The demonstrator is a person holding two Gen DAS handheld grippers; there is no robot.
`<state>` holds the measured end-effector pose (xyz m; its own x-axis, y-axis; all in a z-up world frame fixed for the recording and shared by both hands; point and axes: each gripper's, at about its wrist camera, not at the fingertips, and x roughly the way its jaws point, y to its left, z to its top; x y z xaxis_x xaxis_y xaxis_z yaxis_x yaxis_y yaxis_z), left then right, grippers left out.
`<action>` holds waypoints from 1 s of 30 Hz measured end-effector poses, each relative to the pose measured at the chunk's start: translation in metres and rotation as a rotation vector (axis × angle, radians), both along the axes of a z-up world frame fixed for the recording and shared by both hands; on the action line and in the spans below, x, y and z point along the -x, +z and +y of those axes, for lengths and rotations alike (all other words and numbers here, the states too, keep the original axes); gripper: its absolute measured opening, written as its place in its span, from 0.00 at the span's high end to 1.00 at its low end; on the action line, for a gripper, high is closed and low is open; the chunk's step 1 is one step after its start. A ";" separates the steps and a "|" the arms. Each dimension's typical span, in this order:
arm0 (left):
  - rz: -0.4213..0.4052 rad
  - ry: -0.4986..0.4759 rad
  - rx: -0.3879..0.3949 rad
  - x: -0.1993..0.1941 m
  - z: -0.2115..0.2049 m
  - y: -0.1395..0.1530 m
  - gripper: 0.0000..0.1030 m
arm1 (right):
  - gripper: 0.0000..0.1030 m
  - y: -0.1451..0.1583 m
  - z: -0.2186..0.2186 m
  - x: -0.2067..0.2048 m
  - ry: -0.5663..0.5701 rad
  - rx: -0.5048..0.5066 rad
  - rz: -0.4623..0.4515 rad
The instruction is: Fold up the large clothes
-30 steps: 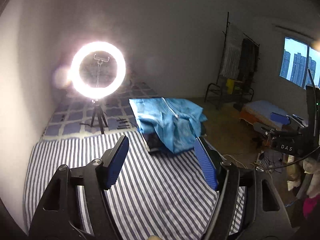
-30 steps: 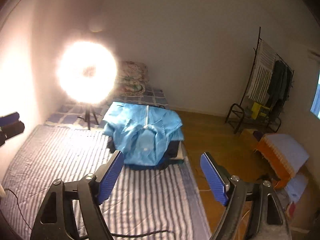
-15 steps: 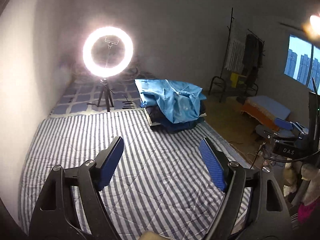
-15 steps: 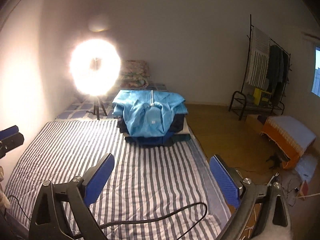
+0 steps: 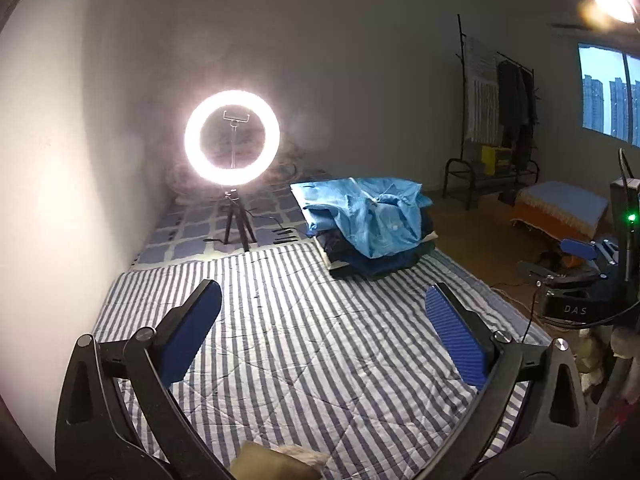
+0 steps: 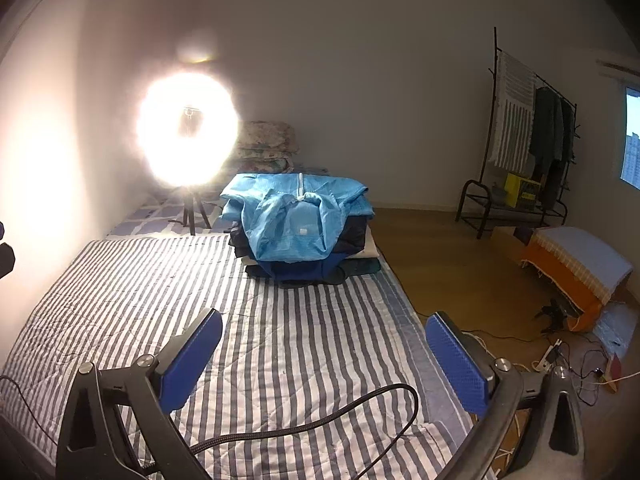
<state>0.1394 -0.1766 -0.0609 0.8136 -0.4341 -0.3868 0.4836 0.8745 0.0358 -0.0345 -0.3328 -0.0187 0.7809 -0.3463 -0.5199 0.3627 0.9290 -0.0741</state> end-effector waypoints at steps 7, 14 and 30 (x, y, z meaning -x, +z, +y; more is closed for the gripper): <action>0.001 0.002 -0.027 0.001 -0.003 -0.009 0.00 | 0.00 -0.007 -0.001 -0.004 -0.013 0.009 -0.002; 0.003 0.010 -0.025 -0.002 0.001 -0.010 0.00 | 0.00 -0.009 -0.004 -0.008 -0.022 0.005 -0.001; -0.001 0.023 -0.023 -0.002 0.008 -0.010 0.00 | 0.00 -0.010 -0.006 -0.009 -0.031 -0.006 -0.006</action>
